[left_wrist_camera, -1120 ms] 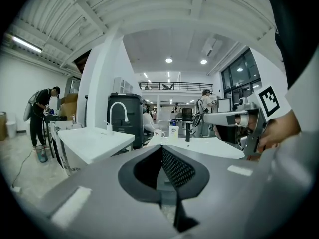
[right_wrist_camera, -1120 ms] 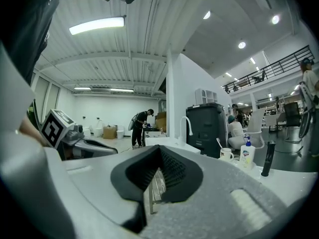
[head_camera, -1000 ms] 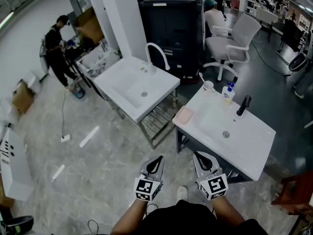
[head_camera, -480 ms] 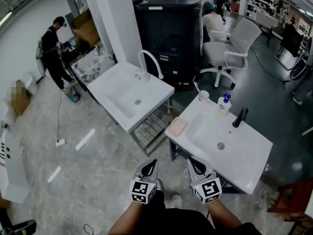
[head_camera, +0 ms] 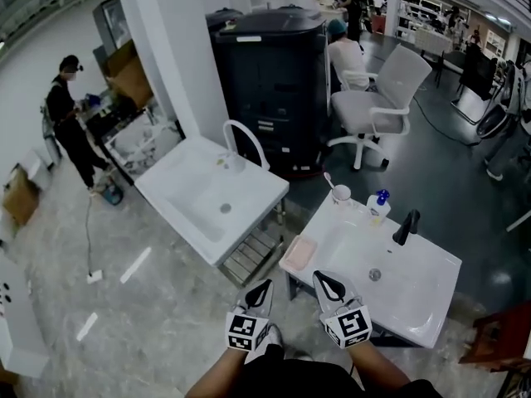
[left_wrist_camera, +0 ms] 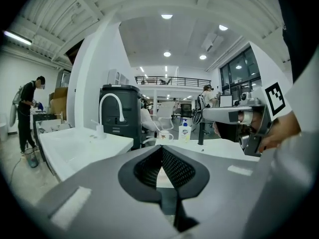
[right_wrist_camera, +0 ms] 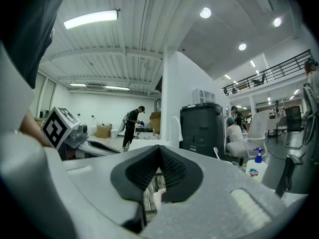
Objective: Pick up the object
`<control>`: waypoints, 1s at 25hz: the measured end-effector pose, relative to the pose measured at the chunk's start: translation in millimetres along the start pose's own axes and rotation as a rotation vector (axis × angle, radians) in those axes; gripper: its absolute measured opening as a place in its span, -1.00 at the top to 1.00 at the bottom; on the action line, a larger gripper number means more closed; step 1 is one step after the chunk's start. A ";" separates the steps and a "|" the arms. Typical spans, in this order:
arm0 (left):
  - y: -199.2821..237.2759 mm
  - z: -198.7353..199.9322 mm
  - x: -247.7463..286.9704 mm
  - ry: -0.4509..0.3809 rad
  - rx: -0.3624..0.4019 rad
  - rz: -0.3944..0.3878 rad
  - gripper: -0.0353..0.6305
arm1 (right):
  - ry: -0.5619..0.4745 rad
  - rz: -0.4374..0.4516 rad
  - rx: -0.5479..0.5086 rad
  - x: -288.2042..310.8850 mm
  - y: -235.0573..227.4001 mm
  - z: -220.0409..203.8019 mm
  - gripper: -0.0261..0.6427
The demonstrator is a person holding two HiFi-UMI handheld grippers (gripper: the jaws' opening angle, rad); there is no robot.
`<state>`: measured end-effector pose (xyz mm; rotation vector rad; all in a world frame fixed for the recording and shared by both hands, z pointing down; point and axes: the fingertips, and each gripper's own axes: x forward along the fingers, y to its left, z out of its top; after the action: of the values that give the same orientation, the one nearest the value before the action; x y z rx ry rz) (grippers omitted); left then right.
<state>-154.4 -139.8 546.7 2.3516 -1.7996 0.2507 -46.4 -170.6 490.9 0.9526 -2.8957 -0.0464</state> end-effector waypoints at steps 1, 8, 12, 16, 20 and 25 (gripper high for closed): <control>6.9 3.3 7.8 -0.001 0.005 -0.009 0.84 | -0.003 -0.009 -0.005 9.1 -4.3 2.9 0.91; 35.5 22.5 57.4 0.019 0.025 -0.092 0.84 | 0.004 -0.101 0.005 46.5 -31.0 3.2 0.91; 40.8 17.6 82.7 0.017 0.038 -0.160 0.83 | 0.023 -0.175 0.019 50.3 -47.9 -5.2 0.91; 40.1 7.8 103.4 0.034 0.040 -0.227 0.83 | 0.040 -0.254 0.046 48.0 -61.2 -14.2 0.91; 27.7 4.2 119.0 0.059 0.052 -0.276 0.82 | 0.059 -0.302 0.066 39.7 -71.7 -18.0 0.91; 8.8 2.0 132.2 0.085 0.055 -0.303 0.79 | 0.081 -0.318 0.077 25.7 -84.5 -22.0 0.91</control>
<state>-128.8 -266.5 576.1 2.5657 -1.3916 0.3551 -14.9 -253.9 509.9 1.3852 -2.6623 0.0798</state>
